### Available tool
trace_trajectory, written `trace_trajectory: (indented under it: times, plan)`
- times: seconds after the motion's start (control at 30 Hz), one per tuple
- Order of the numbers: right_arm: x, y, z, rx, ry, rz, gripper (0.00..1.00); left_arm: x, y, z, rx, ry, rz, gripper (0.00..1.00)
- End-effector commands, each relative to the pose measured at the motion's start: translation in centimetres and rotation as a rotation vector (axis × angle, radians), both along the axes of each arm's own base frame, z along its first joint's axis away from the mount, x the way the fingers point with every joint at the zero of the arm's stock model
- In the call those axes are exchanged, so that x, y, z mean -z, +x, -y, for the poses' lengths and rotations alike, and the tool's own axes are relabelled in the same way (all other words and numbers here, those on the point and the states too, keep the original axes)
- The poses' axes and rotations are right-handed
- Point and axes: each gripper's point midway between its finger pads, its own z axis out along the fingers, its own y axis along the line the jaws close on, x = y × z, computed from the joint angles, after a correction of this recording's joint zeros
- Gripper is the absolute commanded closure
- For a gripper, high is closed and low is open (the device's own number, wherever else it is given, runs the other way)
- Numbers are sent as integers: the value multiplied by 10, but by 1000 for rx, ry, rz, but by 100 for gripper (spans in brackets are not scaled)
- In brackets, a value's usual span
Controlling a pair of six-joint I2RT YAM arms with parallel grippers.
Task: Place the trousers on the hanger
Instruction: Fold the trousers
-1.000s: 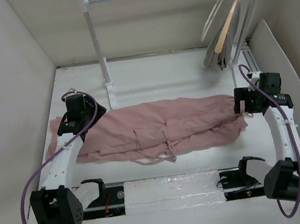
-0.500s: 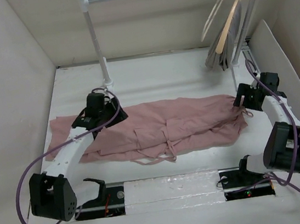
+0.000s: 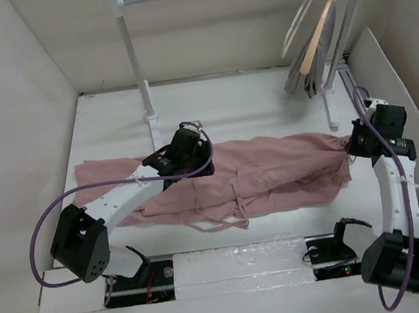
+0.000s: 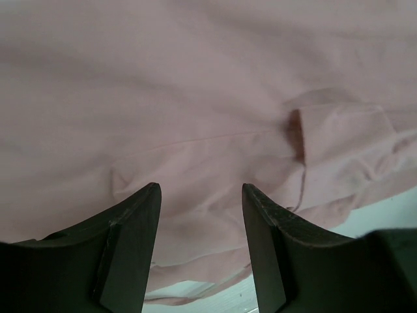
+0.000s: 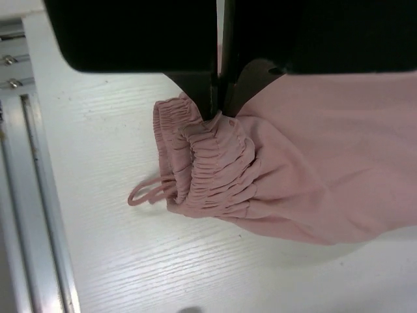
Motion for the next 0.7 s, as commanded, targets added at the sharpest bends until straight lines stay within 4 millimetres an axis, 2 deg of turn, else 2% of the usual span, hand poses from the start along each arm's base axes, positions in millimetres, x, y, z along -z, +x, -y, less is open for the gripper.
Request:
trace_trajectory:
  times: [0.0, 0.07, 0.1, 0.13, 0.23, 0.27, 0.3, 0.33, 0.37, 0.4, 0.43, 0.47, 0.53, 0.6, 0.67]
  plan:
    - [-18, -33, -5, -24, -49, -77, 100, -16, 15, -10, -51, 42, 60, 51]
    - [-19, -45, -15, -44, -25, -99, 100, -26, 21, -14, -67, 63, 90, 51]
    - [-26, -54, -23, -62, -25, -96, 100, -36, 22, -18, -74, 73, 110, 51]
    - [-29, -53, -22, -62, -28, -89, 100, -37, 23, -19, -73, 76, 115, 51]
    - [-23, -82, -34, -74, -12, -130, 100, -37, 18, -24, -70, 93, 108, 51]
    - [-9, -98, -39, -77, 6, -188, 100, -34, 16, -25, -70, 100, 99, 51]
    - [-3, -107, -41, -78, 11, -209, 100, -31, 14, -28, -71, 113, 88, 50]
    - [-1, -112, -45, -98, 12, -201, 95, -23, 11, -32, -72, 130, 75, 50]
    - [5, -121, -48, -107, 21, -231, 94, -17, 12, -39, -91, 137, 62, 50]
    - [1, -123, -50, -111, 28, -227, 92, -15, 14, -45, -102, 136, 60, 50]
    - [-8, -131, -52, -126, 25, -247, 75, 2, 10, -58, -101, 152, 22, 49]
    - [-8, -132, -50, -118, 15, -252, 75, 2, 13, -63, -117, 153, 20, 49]
    - [-17, -141, -45, -124, -13, -307, 61, 13, 11, -73, -133, 163, -5, 48]
    - [-41, -132, -37, -150, -67, -295, 50, 26, 9, -88, -174, 166, -39, 47]
    - [-59, -122, -26, -144, -124, -281, 47, 28, 12, -95, -208, 123, -45, 46]
